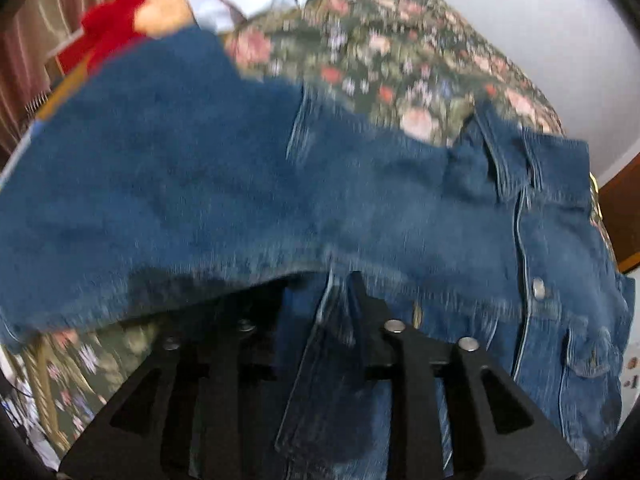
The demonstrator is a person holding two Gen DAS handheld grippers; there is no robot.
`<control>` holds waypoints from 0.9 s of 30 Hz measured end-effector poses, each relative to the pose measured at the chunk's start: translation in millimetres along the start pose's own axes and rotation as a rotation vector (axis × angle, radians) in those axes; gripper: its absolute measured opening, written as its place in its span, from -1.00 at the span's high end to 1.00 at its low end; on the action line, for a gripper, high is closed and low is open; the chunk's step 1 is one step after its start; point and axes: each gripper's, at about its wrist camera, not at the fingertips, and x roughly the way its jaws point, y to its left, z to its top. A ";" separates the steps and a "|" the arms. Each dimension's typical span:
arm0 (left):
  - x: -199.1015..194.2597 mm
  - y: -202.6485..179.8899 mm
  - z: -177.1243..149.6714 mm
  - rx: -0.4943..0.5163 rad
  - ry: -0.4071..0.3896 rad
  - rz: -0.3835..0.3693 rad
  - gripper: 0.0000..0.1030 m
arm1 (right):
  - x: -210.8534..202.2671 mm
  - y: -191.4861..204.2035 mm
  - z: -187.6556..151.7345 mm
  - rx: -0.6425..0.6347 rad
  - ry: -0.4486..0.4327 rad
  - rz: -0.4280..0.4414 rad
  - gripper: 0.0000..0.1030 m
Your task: Fold large clothes
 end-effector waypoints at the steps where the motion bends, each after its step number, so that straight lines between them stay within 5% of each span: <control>1: 0.5 5.9 -6.0 -0.026 0.044 0.001 -0.13 | -5.8 -2.3 -2.4 0.003 -0.006 -0.002 -1.00; 5: -20.4 25.9 -34.2 -0.100 0.057 -0.098 -0.26 | -18.8 -8.3 -7.6 0.019 -0.026 0.000 -1.00; 9: -57.8 66.5 -56.0 -0.204 -0.030 -0.154 -0.34 | -20.3 -5.8 -7.7 0.034 -0.034 0.018 -1.00; 13: -84.0 131.0 -70.3 -0.411 -0.129 -0.210 -0.53 | -10.1 4.3 -4.8 0.031 -0.018 0.037 -1.00; 17: -71.4 192.3 -72.7 -0.645 -0.118 -0.274 -0.53 | 3.8 17.8 -2.1 0.013 0.006 0.050 -1.00; 24: -56.4 223.5 -60.3 -0.767 -0.167 -0.187 -0.51 | 16.6 37.4 0.4 -0.018 0.016 0.053 -1.00; 27: -65.1 211.8 -45.3 -0.700 -0.216 -0.024 -0.16 | 19.9 38.7 0.1 -0.025 0.022 0.044 -1.00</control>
